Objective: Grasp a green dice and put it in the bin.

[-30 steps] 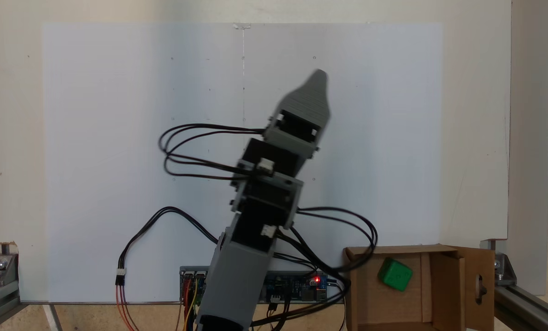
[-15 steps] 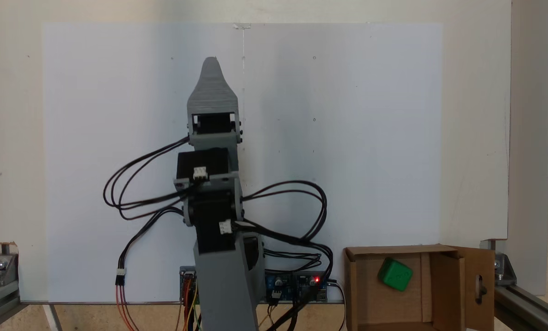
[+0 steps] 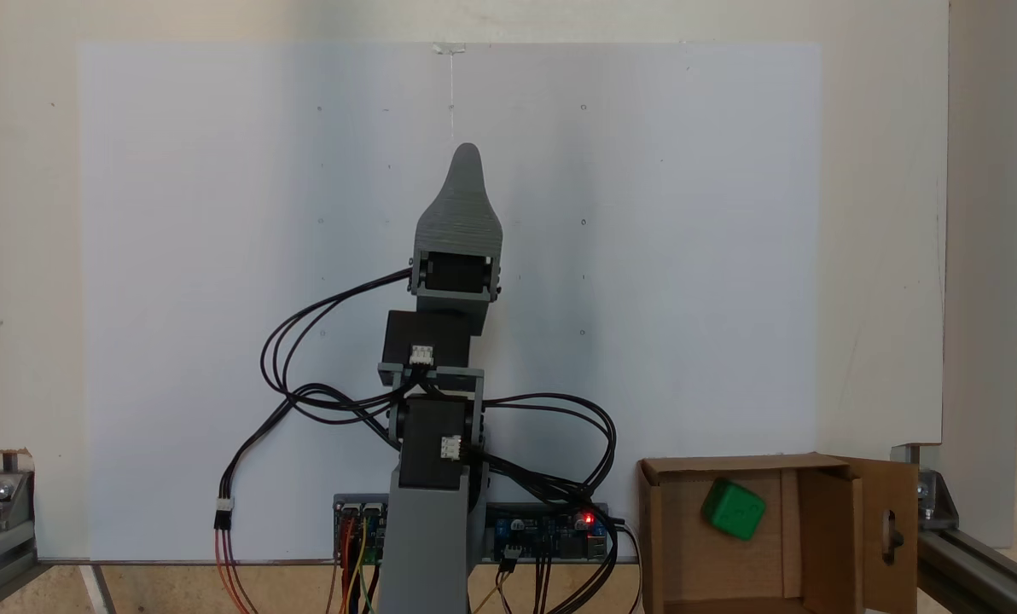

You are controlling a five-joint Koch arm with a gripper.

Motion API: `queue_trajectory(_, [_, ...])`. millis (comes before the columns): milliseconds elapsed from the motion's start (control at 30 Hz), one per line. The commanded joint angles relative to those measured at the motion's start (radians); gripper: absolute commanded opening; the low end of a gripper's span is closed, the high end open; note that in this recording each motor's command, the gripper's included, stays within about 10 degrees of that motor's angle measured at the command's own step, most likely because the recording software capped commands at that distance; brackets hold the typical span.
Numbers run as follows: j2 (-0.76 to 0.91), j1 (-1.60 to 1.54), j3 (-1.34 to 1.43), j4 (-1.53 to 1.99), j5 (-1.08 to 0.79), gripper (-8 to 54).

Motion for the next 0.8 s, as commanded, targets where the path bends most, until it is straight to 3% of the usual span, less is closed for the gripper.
queue_trajectory(0, [0.112,-0.006,0.000,-0.162,0.038,46.5])
queue_trajectory(767, [0.112,-0.012,0.589,-1.095,0.032,44.5])
